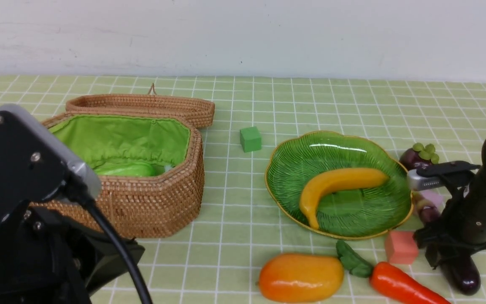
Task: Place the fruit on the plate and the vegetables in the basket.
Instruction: Grab an eggplant with your right arm and place it in the basket on the left.
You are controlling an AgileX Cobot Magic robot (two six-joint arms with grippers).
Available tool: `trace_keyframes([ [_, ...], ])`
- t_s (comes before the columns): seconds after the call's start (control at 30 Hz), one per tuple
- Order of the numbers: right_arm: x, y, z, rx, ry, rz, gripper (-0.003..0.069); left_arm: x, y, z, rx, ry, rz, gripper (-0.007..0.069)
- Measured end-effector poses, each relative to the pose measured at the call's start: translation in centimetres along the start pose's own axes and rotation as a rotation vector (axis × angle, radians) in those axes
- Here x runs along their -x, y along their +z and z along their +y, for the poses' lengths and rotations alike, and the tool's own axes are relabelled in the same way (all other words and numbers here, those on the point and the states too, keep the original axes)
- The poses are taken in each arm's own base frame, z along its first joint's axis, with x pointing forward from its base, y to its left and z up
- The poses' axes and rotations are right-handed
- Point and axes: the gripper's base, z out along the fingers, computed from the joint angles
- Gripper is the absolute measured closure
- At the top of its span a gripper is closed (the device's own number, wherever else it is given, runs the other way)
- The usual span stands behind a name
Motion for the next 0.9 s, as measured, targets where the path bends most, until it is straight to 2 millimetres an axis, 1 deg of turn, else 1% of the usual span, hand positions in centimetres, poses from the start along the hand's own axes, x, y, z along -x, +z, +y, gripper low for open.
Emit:
trace_keyframes([
  [0.1, -0.3, -0.3, -0.1, -0.012, -0.016, 0.027, 0.0278, 0.0, 0.0, 0.0, 0.0, -0.004, -0.004, 0.0638],
  [0.17, -0.6, -1.1, -0.1, -0.02, -0.022, 0.035, 0.0278, 0.1, 0.0, 0.0, -0.001, -0.005, -0.008, 0.0638],
  [0.23, -0.8, -2.9, -0.1, -0.023, -0.014, 0.0, 0.0278, 0.1, 0.0, 0.0, -0.001, -0.007, -0.008, 0.0638],
  [0.3, -1.1, -5.3, 0.0, -0.027, -0.005, -0.053, 0.0278, 0.1, 0.0, 0.0, -0.001, -0.007, -0.008, 0.0638],
  [0.4, -2.0, -9.0, 0.2, -0.025, 0.005, -0.135, 0.0278, 0.1, 0.0, 0.0, -0.001, -0.007, -0.008, 0.0638],
  [0.43, -2.1, -9.4, 0.2, -0.026, 0.005, -0.145, 0.0278, 0.1, 0.0, 0.0, -0.001, -0.007, -0.008, 0.0638],
  [0.47, -2.6, -10.9, 0.3, -0.018, 0.012, -0.181, 0.0278, 0.1, 0.0, 0.0, -0.002, -0.008, -0.009, 0.0638],
  [0.5, -2.7, -11.0, 0.3, -0.018, 0.012, -0.185, 0.0278, 0.1, 0.0, 0.0, -0.002, -0.008, -0.009, 0.0638],
  [0.57, -3.2, -12.4, 0.4, -0.019, 0.012, -0.222, 0.0278, 0.1, 0.0, 0.0, -0.003, -0.01, -0.011, 0.0638],
  [0.63, -3.6, -13.1, 0.4, -0.02, 0.012, -0.236, 0.0278, 0.1, 0.0, -0.1, -0.006, -0.012, -0.015, 0.0638],
  [0.7, -3.8, -13.4, 0.5, -0.02, 0.012, -0.241, 0.0278, 0.2, 0.0, -0.1, -0.007, -0.013, -0.018, 0.0638],
  [0.9, -3.9, -13.4, 0.5, -0.018, 0.013, -0.231, 0.0278, 0.2, 0.0, -0.1, -0.012, -0.019, -0.02, 0.0638],
])
